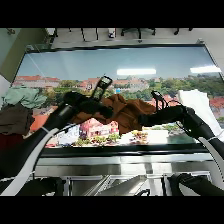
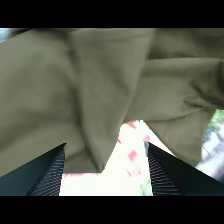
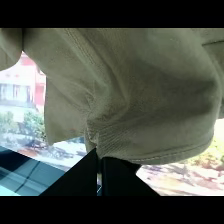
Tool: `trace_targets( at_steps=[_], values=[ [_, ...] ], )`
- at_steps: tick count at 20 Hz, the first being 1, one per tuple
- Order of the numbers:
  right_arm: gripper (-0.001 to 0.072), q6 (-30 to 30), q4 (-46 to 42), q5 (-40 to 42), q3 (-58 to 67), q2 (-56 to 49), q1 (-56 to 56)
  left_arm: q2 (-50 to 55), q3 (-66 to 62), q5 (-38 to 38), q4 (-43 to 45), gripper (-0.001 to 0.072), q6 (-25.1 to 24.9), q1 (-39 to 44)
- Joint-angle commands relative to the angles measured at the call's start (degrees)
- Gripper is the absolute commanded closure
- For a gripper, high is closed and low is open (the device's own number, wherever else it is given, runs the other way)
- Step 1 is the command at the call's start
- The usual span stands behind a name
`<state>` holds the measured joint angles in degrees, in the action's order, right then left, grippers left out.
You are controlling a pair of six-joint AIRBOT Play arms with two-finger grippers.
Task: Fold the shirts.
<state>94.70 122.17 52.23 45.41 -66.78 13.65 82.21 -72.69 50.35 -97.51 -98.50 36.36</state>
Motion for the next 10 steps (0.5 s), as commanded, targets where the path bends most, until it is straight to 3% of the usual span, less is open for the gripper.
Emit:
trace_targets(
  at_steps=[1,4,8,9,10],
  values=[
    [0.0696,0.02,0.02,-0.02,-0.02,-0.02,0.04,6.97,-0.09,-7.54,7.61,0.0144,2.69,6.73],
    [0.0697,0.02,0.0,-0.04,-0.02,-0.02,0.04,10.75,-0.68,-10.43,7.5,0.0144,3.06,6.99],
    [0.0697,0.0,0.04,-0.02,-0.02,-0.02,0.04,17.03,-7.89,-8.26,7.52,0.0146,3.06,6.93],
    [0.0697,0.0,0.02,0.0,-0.02,-0.02,0.04,18.38,-10.12,-6.67,7.65,0.0192,3.06,6.93],
    [0.0697,0.02,0.02,0.0,-0.02,-0.02,0.04,19.58,-12.46,-4.28,8.24,0.0315,3.06,6.86]
  ],
)
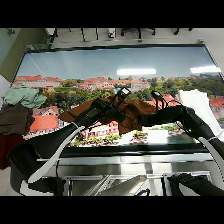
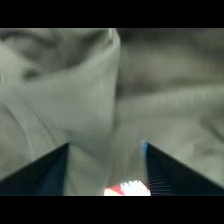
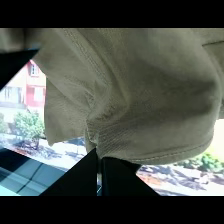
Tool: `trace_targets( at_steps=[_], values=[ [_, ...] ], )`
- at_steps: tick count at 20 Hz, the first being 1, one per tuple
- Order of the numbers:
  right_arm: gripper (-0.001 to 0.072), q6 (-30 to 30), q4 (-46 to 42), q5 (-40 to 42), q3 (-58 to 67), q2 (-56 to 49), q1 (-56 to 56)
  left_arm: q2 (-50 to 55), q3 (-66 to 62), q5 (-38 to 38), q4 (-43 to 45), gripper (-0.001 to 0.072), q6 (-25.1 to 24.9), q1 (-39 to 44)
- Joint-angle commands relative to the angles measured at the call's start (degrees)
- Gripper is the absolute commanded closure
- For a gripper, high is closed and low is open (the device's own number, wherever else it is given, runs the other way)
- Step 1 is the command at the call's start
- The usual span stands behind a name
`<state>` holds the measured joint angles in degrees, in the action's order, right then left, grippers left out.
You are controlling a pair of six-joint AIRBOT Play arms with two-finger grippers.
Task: Fold the shirts.
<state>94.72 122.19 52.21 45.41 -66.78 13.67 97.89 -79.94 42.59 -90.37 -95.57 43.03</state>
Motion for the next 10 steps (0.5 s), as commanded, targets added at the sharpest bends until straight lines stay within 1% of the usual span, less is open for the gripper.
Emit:
trace_targets(
  at_steps=[1,2,3,5,6,8,10],
  values=[
    [0.0696,0.0,0.0,0.02,-0.02,-0.02,0.02,4.68,-7.19,6.01,2.36,0.044,0.2,0.11],
    [0.0696,0.0,0.0,0.0,-0.02,-0.02,0.02,5.35,-9.18,9.11,4.22,0.0595,0.35,-0.26],
    [0.0697,0.0,-0.02,0.02,-0.02,0.0,0.02,5.84,-11.13,12.72,6.78,0.0686,0.63,-0.39],
    [0.0696,0.02,-0.02,0.04,-0.02,0.0,0.0,5.75,-13.99,18.97,15.39,0.0686,3.17,-1.27],
    [0.0696,0.02,-0.02,0.22,-0.02,0.0,0.0,5.42,-15.61,21.59,19.04,0.0686,3.56,-2.03],
    [0.0696,0.02,-0.02,0.72,-0.02,0.0,0.0,3.74,-19.08,23.67,21.92,0.0686,3.52,-4.74],
    [0.0697,0.15,-0.04,2.23,-0.02,0.0,-0.02,1.7,-23.19,22.71,21.79,0.0686,3.52,-9.05]
  ],
)
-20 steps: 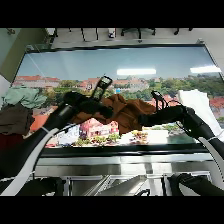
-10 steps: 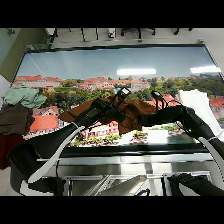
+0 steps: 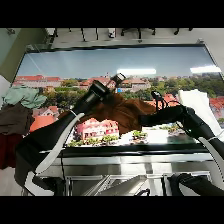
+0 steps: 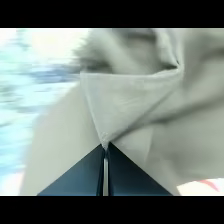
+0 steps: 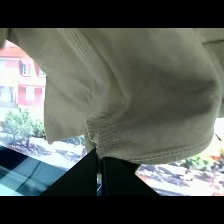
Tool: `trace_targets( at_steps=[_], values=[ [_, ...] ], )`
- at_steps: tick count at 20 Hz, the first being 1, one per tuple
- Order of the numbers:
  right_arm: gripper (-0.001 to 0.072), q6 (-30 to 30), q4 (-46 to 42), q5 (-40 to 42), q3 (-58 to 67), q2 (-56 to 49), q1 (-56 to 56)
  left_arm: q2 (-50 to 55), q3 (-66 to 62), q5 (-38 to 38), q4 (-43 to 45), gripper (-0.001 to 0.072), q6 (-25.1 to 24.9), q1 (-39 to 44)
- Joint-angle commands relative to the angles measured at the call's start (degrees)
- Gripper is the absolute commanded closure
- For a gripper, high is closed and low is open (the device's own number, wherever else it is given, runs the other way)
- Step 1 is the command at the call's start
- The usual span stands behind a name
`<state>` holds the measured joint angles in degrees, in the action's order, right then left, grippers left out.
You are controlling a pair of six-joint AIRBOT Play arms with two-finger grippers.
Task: Fold the shirts.
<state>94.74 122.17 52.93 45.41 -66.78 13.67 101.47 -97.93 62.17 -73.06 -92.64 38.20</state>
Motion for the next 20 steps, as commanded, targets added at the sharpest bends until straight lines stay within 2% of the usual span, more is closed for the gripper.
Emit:
trace_targets(
  at_steps=[1,4,6,9,10,13,17,19,20],
  values=[
    [0.0697,1.07,-0.02,2.67,-0.02,0.02,-0.07,-2.84,-7.63,1.68,4.44,0.0686,0.59,-7.06],
    [0.0697,1.27,-1.7,7.91,-0.02,0.87,-0.15,-3.13,-15.56,-2.73,4.37,0.0686,0.55,-16.7],
    [0.0697,1.22,-6.25,15.41,-0.02,2.69,-0.35,-1.77,-20.24,-4.59,3.89,0.0686,-0.76,-23.34],
    [0.0697,-2.49,-13.16,23.63,-0.02,5.99,-2.34,-1.29,-19.39,-12.57,3.78,0.0686,-1.03,-31.15],
    [0.0697,-2.47,-13.25,23.5,0.0,7.04,-2.8,-1.25,-18.01,-14.95,2.47,0.0686,-1.55,-32.85],
    [0.0697,-2.38,-10.86,17.88,0.0,8.2,-2.99,1.07,-16.02,-17.81,-6.38,0.0686,-7.61,-36.11],
    [0.0696,-1.57,-5.68,8.41,0.0,8.2,-2.97,5.6,-16.02,-14.82,-7.67,0.0686,-8.02,-36.37],
    [0.0697,-1.57,-5.33,7.04,0.0,8.2,-2.97,6.91,-16.02,-14.03,-7.67,0.0684,-8.02,-36.37],
    [0.0697,-1.57,-5.29,7.1,0.0,8.2,-2.97,7.08,-16.02,-11.98,-7.69,0.0531,-8.0,-36.37]
  ],
)
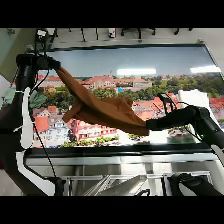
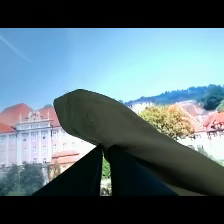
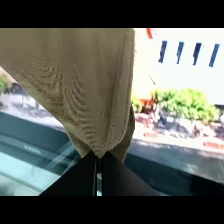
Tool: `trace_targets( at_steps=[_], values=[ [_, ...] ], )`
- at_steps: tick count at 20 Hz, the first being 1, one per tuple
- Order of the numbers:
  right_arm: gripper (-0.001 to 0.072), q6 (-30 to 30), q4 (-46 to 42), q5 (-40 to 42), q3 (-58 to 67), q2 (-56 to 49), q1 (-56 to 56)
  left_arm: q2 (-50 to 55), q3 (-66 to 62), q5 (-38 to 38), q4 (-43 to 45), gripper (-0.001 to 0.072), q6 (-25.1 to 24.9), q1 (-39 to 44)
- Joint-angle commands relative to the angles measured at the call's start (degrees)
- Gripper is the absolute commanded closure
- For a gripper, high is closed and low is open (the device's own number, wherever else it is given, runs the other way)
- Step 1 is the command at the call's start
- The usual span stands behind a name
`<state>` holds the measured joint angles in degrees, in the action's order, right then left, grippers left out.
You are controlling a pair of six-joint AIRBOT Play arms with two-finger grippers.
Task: Fold the shirts.
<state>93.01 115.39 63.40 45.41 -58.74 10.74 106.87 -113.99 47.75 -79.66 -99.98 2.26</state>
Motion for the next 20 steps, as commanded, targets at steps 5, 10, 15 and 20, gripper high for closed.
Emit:
trace_targets(
  at_steps=[5,10,15,20],
  values=[
    [0.0696,1.57,1.88,-2.21,0.0,0.15,0.07,-2.14,0.02,23.52,-1.81,0.0005,-3.32,-1.11],
    [0.0697,2.34,3.61,-0.42,0.0,0.15,0.07,-11.34,12.79,37.77,-12.15,0.0007,-8.66,-3.93],
    [0.0696,4.35,7.48,-0.44,0.0,0.13,0.07,-19.04,37.75,37.09,-11.56,0.0008,-14.99,-6.43],
    [0.0696,4.28,7.5,-0.42,0.0,0.13,0.07,-19.3,46.45,25.42,-12.09,0.0007,-16.96,-4.68]
  ],
)
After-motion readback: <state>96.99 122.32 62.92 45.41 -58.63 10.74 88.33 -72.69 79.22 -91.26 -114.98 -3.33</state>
